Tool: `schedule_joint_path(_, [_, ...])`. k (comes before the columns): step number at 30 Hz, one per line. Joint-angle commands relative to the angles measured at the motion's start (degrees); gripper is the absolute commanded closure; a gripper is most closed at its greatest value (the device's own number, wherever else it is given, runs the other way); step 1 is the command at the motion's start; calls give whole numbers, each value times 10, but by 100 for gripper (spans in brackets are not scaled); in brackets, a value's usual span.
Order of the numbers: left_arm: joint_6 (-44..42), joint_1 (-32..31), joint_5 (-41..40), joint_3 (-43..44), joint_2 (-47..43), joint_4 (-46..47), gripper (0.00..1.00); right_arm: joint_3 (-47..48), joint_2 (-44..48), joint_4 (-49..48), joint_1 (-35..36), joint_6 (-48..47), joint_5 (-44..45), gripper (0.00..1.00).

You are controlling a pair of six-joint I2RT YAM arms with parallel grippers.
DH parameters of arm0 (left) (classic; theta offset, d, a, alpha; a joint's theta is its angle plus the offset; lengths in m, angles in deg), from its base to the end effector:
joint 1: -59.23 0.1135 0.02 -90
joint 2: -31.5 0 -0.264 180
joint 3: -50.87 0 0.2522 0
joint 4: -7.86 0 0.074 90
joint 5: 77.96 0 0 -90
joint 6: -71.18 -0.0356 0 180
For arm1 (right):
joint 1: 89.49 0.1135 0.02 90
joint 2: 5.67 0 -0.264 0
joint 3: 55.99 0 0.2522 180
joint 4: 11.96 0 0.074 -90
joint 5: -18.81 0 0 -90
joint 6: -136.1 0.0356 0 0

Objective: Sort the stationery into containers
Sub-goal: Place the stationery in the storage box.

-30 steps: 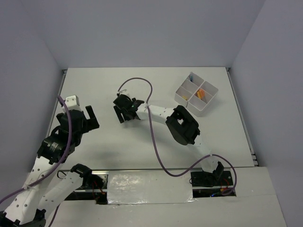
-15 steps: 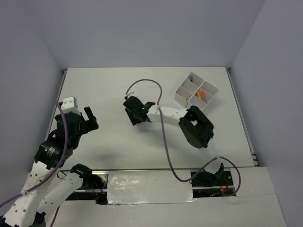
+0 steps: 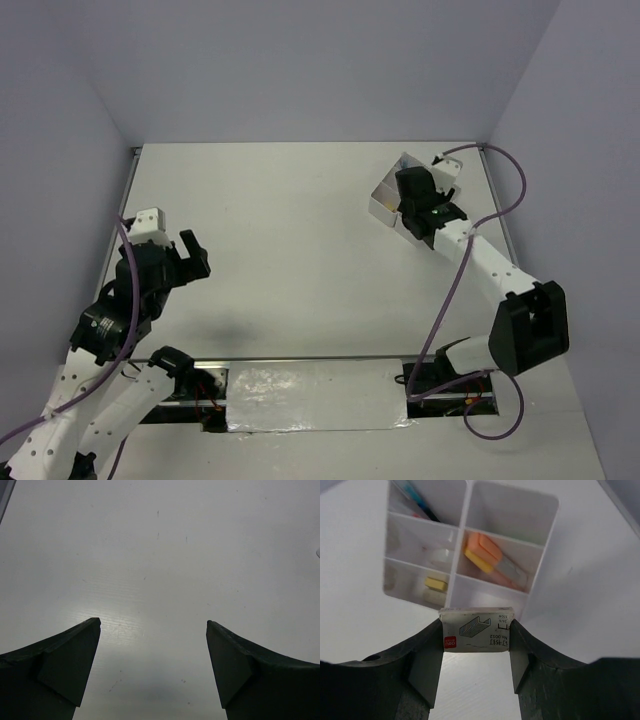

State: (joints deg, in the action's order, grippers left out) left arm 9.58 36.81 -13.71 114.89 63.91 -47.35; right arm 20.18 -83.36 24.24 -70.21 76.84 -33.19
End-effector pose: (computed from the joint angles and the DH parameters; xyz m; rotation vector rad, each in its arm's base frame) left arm 0.1068 -0.0273 0.3447 -0.3871 1.9034 -0.1428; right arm 0.2872 0.0772 0.3023 0.5498 2.0069 -0.2145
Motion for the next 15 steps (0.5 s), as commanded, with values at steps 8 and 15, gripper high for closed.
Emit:
schedule_joint_path(8, [-12, -31, 3, -2, -23, 28, 1, 45, -103, 47, 1, 147, 110, 81])
schedule_joint_path(15, [-12, -45, 4, -1, -20, 28, 1, 61, -158, 51, -4, 158, 102, 78])
